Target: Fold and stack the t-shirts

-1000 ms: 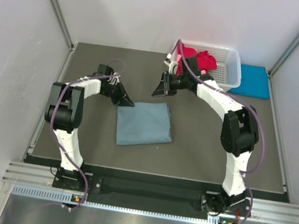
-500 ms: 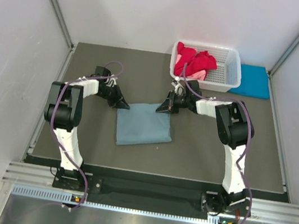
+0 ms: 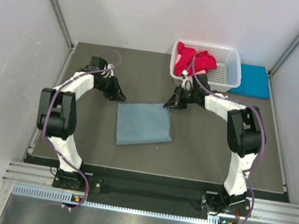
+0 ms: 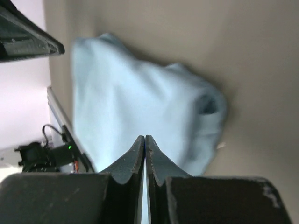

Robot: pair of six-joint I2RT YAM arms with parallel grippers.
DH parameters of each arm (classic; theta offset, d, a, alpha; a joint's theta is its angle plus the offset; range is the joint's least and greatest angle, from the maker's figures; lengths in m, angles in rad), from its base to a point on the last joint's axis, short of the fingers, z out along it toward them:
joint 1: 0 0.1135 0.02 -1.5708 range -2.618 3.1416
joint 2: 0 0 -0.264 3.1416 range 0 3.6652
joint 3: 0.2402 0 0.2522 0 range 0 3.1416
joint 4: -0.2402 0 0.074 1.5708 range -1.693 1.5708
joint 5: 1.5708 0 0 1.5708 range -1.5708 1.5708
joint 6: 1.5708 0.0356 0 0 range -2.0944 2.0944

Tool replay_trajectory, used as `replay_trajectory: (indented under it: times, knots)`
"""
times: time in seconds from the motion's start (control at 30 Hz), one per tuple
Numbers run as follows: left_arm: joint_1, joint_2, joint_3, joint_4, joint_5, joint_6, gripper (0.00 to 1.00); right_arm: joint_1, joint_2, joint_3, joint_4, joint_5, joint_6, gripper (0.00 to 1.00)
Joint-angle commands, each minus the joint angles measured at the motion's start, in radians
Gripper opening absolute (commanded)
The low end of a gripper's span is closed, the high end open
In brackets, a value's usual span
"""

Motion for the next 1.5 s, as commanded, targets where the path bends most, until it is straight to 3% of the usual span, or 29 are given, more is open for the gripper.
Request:
replay_trajectory:
  times: [0.0,0.1,0.23,0.33,0.5,0.63,0.87,0.97,1.13,1.33,1.47]
  knots:
    - [-0.011,-0.167,-0.011,-0.011,0.055,-0.052,0.19,0.054,-0.148,0.066,-0.160,-0.021,-0.084,0.04]
    - [-0.052,-0.242,-0.152,0.104,0.117,-0.167,0.18,0.115,-0.173,0.015,-0.155,-0.110,-0.052,0.06]
    - [-0.126,-0.328,-0.432,0.323,0.169,-0.324,0.18,0.192,-0.179,-0.108,-0.008,-0.228,0.011,0.06]
    - [-0.117,-0.330,-0.566,0.443,0.169,-0.391,0.17,0.194,-0.155,-0.200,0.046,-0.269,0.022,0.06]
    - [-0.068,-0.204,-0.596,0.412,0.109,-0.275,0.14,0.099,-0.069,-0.311,0.080,-0.289,-0.062,0.04]
    - [-0.040,-0.153,-0.559,0.369,0.073,-0.206,0.13,0.059,-0.006,-0.279,0.016,-0.285,-0.162,0.03]
    - [-0.071,-0.325,-0.504,0.229,0.080,-0.241,0.17,0.155,-0.145,-0.142,-0.218,-0.213,-0.219,0.03]
    - [-0.134,-0.411,-0.513,0.259,0.086,-0.325,0.19,0.241,-0.172,-0.115,-0.174,-0.220,-0.153,0.03]
    - [-0.168,-0.382,-0.637,0.410,0.111,-0.422,0.18,0.309,-0.077,-0.165,0.030,-0.263,0.001,0.03]
    - [-0.067,-0.276,-0.767,0.424,0.079,-0.378,0.04,0.263,0.063,-0.243,0.113,-0.294,-0.035,0.03]
    - [-0.002,-0.271,-0.755,0.332,0.025,-0.275,0.05,0.177,0.033,-0.311,0.058,-0.283,-0.115,0.03]
